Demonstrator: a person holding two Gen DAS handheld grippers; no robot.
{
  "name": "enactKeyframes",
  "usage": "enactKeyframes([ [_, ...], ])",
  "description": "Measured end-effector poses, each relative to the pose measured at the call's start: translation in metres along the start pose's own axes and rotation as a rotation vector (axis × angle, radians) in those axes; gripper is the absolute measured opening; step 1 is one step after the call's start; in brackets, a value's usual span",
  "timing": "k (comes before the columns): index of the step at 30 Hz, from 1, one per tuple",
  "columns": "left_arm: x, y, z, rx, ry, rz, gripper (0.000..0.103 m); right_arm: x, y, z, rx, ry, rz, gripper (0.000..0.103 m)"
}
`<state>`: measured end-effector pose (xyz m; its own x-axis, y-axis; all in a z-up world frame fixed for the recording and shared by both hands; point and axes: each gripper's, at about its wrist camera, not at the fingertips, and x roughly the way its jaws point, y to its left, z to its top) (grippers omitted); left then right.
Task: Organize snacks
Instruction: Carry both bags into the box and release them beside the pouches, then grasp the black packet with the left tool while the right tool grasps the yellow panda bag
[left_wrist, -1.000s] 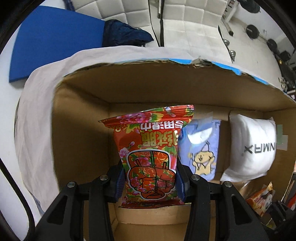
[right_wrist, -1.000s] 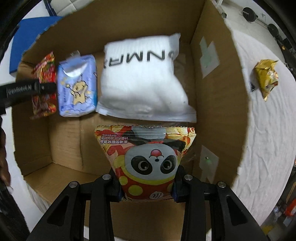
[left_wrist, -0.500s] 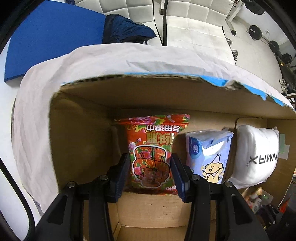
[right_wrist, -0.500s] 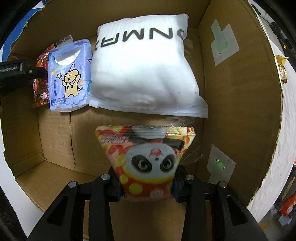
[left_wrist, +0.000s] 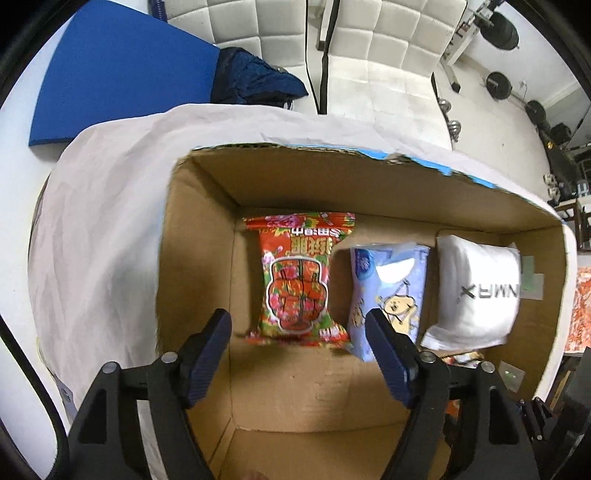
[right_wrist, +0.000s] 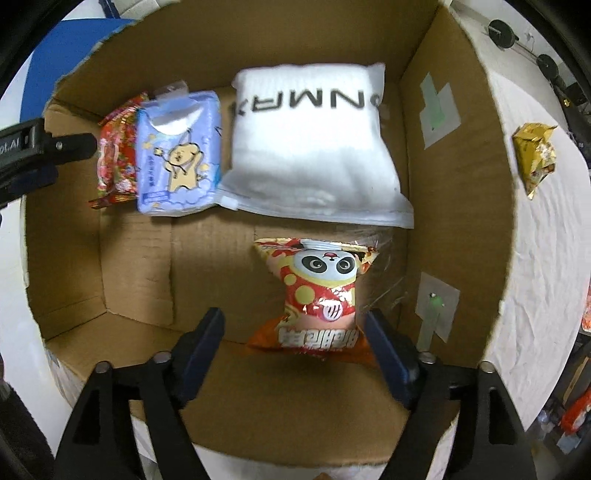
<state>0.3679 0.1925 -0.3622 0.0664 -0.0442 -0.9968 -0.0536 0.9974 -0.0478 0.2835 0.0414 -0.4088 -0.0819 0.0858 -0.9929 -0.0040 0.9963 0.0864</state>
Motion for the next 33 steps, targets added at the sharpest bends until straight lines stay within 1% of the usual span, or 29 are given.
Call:
enactKeyframes([
  [1, -0.005, 0.0, -0.004, -0.001, -0.01, -0.01, 0.088, -0.004, 0.001, -0.001, -0.001, -0.009, -0.004, 0.086],
  [3, -0.016, 0.0, -0.014, 0.003, -0.031, -0.016, 0.093, -0.013, 0.005, -0.002, 0.001, -0.028, -0.01, 0.086],
  [4, -0.021, -0.002, -0.019, 0.008, -0.039, -0.016, 0.099, -0.018, 0.006, -0.002, 0.005, -0.037, -0.01, 0.092],
  [5, -0.025, -0.003, -0.023, 0.013, -0.046, -0.017, 0.102, -0.021, 0.008, 0.0, 0.009, -0.044, -0.009, 0.097],
  [6, -0.03, -0.005, -0.028, 0.019, -0.058, -0.019, 0.102, -0.026, 0.006, -0.003, 0.013, -0.057, -0.01, 0.103],
  [11, -0.049, -0.009, -0.053, 0.035, -0.107, -0.014, 0.102, -0.049, 0.006, -0.011, 0.008, -0.104, -0.033, 0.103],
  [14, -0.06, -0.01, -0.067, 0.028, -0.137, -0.02, 0.102, -0.067, -0.003, -0.019, 0.004, -0.128, -0.029, 0.103],
  [19, -0.079, -0.013, -0.095, 0.011, -0.187, -0.004, 0.102, -0.094, -0.006, -0.041, -0.022, -0.199, -0.042, 0.103],
  [25, -0.096, -0.018, -0.123, 0.006, -0.218, 0.007, 0.102, -0.118, -0.011, -0.066, -0.032, -0.235, -0.003, 0.103],
  [29, -0.104, -0.023, -0.135, -0.011, -0.22, -0.022, 0.102, -0.135, -0.015, -0.076, -0.037, -0.262, 0.017, 0.103],
  [33, -0.112, -0.037, -0.139, -0.016, -0.226, -0.047, 0.102, -0.145, -0.026, -0.081, -0.033, -0.267, 0.042, 0.103],
])
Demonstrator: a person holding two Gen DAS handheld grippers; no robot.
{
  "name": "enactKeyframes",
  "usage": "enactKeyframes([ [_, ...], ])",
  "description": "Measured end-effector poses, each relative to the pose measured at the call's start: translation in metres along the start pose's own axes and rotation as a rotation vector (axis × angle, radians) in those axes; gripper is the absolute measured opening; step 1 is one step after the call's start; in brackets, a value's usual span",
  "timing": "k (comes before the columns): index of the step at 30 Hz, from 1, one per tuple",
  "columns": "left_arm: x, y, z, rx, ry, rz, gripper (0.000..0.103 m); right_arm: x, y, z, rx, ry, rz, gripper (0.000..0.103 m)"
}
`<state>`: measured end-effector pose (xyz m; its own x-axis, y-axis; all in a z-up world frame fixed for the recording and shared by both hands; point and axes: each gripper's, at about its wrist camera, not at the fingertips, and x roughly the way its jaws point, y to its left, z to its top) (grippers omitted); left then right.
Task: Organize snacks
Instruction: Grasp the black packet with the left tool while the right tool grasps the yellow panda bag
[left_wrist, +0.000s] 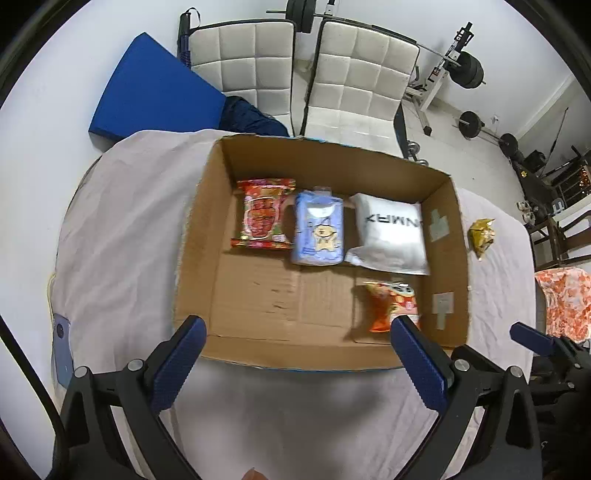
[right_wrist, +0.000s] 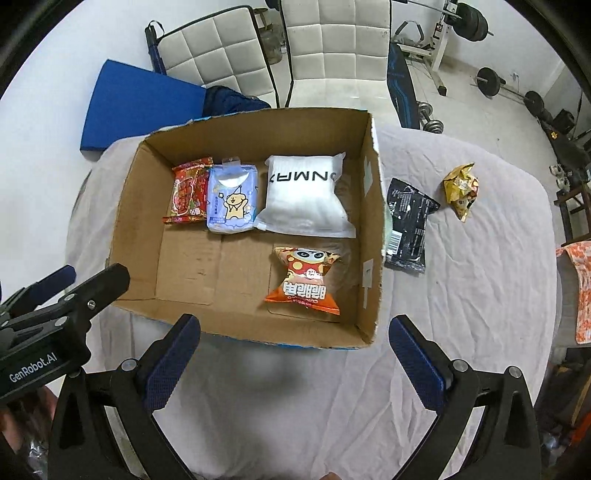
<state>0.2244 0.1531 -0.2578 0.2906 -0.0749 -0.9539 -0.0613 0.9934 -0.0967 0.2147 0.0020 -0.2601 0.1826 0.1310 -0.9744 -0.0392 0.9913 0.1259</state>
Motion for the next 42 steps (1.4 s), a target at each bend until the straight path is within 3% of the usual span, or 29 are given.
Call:
enactKeyframes([
  [5, -0.008, -0.034, 0.008, 0.033, -0.015, -0.015, 0.102, -0.01, -0.038, 0.002, 0.061, 0.004, 0.03, 0.103],
  [14, 0.017, -0.139, 0.041, 0.115, 0.026, -0.08, 0.102, -0.009, -0.188, 0.008, 0.289, 0.014, -0.063, 0.103],
  [16, 0.032, -0.173, 0.048, 0.173, 0.048, -0.072, 0.102, -0.005, -0.221, 0.008, 0.332, 0.022, -0.089, 0.103],
  [21, 0.083, -0.26, 0.068, 0.378, 0.127, 0.027, 0.102, 0.01, -0.296, 0.008, 0.426, 0.05, -0.106, 0.103],
  [26, 0.147, -0.311, 0.089, 0.443, 0.27, 0.035, 0.102, 0.023, -0.344, 0.015, 0.492, 0.05, -0.107, 0.103],
  [29, 0.18, -0.332, 0.092, 0.503, 0.323, 0.088, 0.095, 0.033, -0.362, 0.023, 0.515, 0.048, -0.086, 0.103],
  [32, 0.204, -0.34, 0.091, 0.529, 0.354, 0.138, 0.094, 0.046, -0.375, 0.039, 0.524, 0.052, -0.018, 0.103],
  [38, 0.227, -0.327, 0.089, 0.422, 0.364, 0.171, 0.094, 0.085, -0.372, 0.086, 0.552, 0.104, 0.187, 0.102],
  [42, 0.23, -0.333, 0.084, 0.43, 0.339, 0.207, 0.094, 0.122, -0.36, 0.121, 0.558, 0.166, 0.272, 0.088],
])
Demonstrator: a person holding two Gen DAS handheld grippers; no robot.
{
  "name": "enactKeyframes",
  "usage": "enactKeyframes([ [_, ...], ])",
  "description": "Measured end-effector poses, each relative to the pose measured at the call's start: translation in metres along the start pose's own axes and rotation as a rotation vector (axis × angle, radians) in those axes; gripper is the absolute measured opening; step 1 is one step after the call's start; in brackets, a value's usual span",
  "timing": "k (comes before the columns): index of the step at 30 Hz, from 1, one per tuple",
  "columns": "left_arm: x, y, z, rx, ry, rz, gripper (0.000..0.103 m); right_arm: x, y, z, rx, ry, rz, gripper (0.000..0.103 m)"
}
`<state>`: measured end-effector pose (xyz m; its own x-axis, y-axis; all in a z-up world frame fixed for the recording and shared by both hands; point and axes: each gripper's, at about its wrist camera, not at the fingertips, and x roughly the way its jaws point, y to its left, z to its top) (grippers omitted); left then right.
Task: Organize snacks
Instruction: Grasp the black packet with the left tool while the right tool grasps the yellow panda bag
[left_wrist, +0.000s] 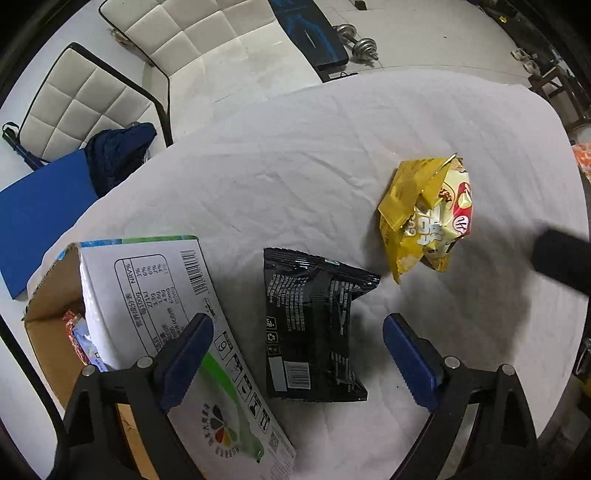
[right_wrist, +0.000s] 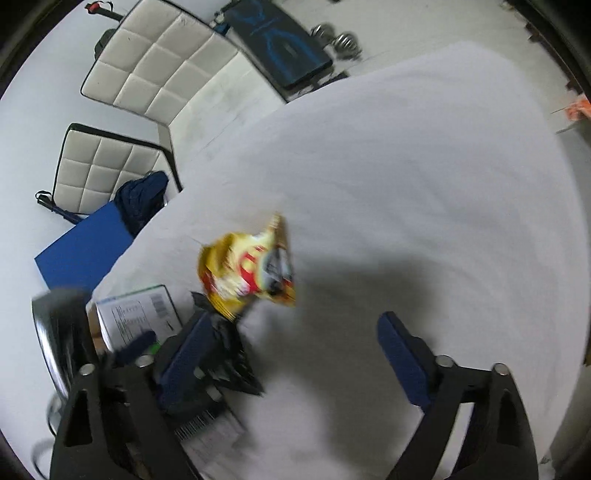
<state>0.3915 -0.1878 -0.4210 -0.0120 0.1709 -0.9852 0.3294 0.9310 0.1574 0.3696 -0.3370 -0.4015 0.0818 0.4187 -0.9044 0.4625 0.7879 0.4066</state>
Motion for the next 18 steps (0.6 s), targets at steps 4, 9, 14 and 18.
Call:
enactKeyframes([
  [4, 0.002, -0.001, 0.0, -0.016, -0.007, 0.013, 0.094, 0.031, 0.015, 0.02, 0.017, 0.062, 0.035, 0.075],
  [9, 0.004, 0.0, 0.003, -0.021, 0.001, 0.02, 0.094, 0.065, 0.017, 0.03, 0.058, 0.147, 0.104, 0.056],
  [14, 0.007, -0.002, 0.005, -0.016, 0.001, 0.024, 0.094, 0.064, 0.019, 0.028, 0.022, 0.126, 0.052, 0.041],
  [18, 0.012, -0.015, 0.004, 0.006, -0.003, 0.036, 0.094, 0.043, 0.008, 0.025, -0.026, 0.085, -0.054, 0.035],
])
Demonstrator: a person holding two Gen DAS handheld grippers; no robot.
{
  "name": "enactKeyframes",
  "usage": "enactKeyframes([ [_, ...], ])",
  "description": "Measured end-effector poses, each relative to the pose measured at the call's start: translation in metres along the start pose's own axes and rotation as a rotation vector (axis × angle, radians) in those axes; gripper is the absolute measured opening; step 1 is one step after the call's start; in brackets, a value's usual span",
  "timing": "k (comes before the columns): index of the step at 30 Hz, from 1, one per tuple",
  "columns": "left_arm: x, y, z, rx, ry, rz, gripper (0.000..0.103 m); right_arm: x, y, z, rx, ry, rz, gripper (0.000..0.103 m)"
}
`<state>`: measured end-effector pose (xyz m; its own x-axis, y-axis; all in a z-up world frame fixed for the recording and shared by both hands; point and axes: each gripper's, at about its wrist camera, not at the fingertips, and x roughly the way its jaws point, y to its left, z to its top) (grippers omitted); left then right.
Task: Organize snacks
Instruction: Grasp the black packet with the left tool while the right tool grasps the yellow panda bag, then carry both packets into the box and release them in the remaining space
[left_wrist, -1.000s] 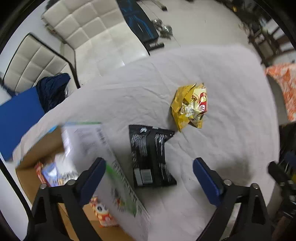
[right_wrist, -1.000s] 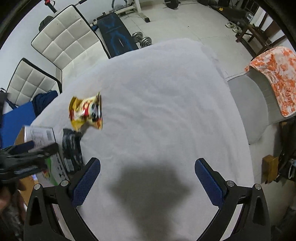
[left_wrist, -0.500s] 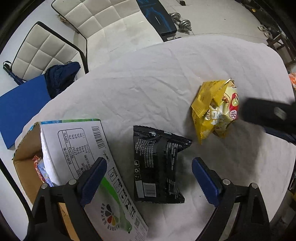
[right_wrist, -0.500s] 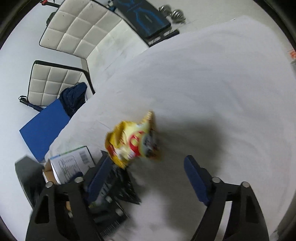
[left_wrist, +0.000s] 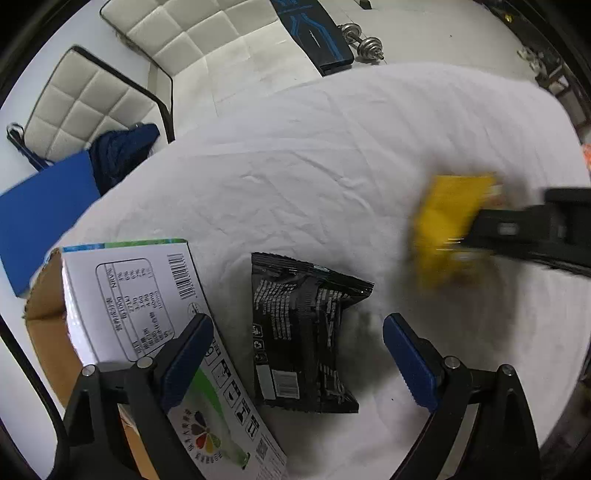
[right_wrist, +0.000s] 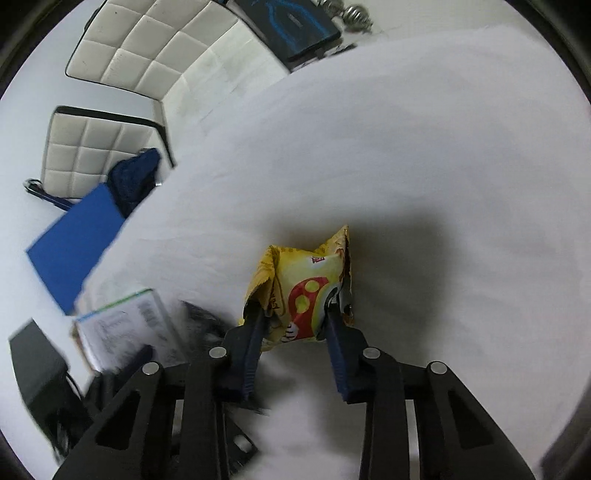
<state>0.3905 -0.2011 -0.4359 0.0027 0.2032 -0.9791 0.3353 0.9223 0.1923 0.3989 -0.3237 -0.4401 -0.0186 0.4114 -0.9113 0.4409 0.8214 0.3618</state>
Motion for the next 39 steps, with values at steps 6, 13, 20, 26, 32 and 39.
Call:
enactKeyframes([
  [6, 0.037, -0.016, -0.007, -0.001, 0.097, -0.043, 0.094, -0.025, -0.031, -0.009, -0.028, -0.049, -0.123, 0.032],
  [13, 0.044, -0.008, -0.01, -0.039, 0.068, -0.069, 0.093, -0.027, -0.048, -0.023, -0.051, -0.053, -0.161, 0.032],
  [20, 0.025, -0.017, -0.03, -0.072, -0.013, -0.139, 0.049, -0.027, -0.05, -0.045, -0.114, -0.045, -0.267, 0.031],
  [26, 0.015, -0.048, -0.047, -0.092, 0.017, -0.339, 0.045, -0.025, -0.064, -0.069, -0.154, -0.017, -0.341, 0.031],
  [32, 0.021, -0.051, -0.048, -0.105, 0.03, -0.349, 0.054, -0.019, -0.071, -0.068, -0.125, -0.019, -0.304, 0.034],
  [39, 0.044, -0.036, -0.07, -0.133, 0.087, -0.368, 0.063, -0.013, -0.083, -0.06, -0.088, -0.03, -0.277, 0.056],
])
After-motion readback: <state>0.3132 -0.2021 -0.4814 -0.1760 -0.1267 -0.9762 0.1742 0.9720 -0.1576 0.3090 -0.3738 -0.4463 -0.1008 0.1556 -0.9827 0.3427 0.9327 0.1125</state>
